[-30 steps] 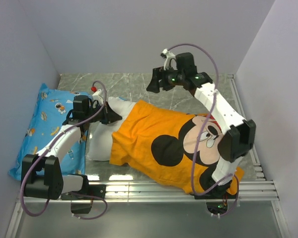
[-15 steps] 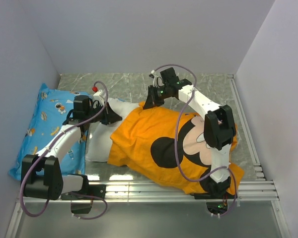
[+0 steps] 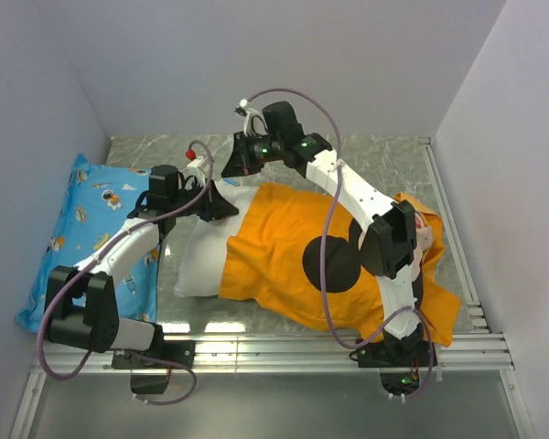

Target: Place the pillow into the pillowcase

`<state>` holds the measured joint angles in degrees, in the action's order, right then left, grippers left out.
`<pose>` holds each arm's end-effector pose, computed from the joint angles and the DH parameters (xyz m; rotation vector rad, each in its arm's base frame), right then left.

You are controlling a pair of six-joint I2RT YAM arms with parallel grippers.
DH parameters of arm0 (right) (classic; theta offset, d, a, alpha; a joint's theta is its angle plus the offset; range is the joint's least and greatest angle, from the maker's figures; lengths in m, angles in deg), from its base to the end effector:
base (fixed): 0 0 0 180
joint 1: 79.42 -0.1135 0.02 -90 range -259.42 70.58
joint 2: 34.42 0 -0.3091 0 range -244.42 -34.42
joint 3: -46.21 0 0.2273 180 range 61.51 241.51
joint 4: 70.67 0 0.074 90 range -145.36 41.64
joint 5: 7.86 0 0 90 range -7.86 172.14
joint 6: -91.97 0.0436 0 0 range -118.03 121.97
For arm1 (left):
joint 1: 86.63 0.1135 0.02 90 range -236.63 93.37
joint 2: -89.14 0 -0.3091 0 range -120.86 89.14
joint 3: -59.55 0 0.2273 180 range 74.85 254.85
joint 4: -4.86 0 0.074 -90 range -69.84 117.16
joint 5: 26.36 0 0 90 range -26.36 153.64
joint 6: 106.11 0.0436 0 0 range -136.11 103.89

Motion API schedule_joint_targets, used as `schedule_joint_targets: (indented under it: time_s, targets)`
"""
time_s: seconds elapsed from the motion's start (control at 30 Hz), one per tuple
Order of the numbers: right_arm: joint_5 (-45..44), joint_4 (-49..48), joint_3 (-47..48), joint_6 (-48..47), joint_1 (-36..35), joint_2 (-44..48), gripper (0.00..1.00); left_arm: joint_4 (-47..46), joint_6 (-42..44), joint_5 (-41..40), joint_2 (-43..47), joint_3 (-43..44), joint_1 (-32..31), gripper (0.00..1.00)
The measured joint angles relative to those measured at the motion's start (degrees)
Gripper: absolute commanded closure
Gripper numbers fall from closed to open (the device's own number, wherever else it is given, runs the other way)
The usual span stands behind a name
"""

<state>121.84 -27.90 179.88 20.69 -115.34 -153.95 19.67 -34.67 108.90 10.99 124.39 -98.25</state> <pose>0.3782 0.3083 0.3864 -0.7788 2.0620 1.2783 0.2583 -0.0847 0.3143 0.3833 2.0559 -1.1333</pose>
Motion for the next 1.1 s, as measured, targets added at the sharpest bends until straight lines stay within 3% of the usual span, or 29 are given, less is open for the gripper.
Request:
schedule_joint_targets:
  time_s: [0.13,0.17,0.23,0.5,0.57,0.6,0.73,0.93,1.1]
  targets:
    - [0.20,-3.15,2.45,0.96,-1.31,-0.87,0.98,-0.98,-1.07,2.23,-0.72,0.28,-0.66,1.00]
    - [-0.26,-3.34,3.06,0.92,-1.27,-1.29,0.88,-1.01,-1.27,2.54,-1.01,0.46,-0.66,1.00]
    - [-2.60,-2.36,4.61,-0.02,-0.85,-2.21,0.56,-0.92,-1.29,2.80,-1.46,0.92,-0.61,1.00]
    - [-16.94,11.19,-2.38,-11.08,4.83,2.60,0.36,0.50,-0.13,3.48,-1.01,0.81,0.28,1.00]
    - [-17.97,14.60,-4.17,-13.27,6.62,3.48,0.45,0.68,0.11,3.45,-0.57,0.37,0.28,1.00]
    - [-18.05,15.93,-5.62,-14.14,7.32,3.98,0.61,0.79,0.28,3.45,-0.44,0.22,0.28,1.00]
    - [-17.46,19.87,-10.82,-16.15,7.96,4.74,1.00,0.79,0.76,3.41,-0.42,0.20,0.33,1.00]
    - [-14.03,18.95,-11.82,-15.56,7.72,5.33,1.00,0.98,0.92,3.41,-0.42,0.20,0.42,1.00]
    - [-8.41,11.89,-11.85,-9.16,7.61,6.60,1.00,0.66,0.39,3.56,-0.61,0.20,0.48,1.00]
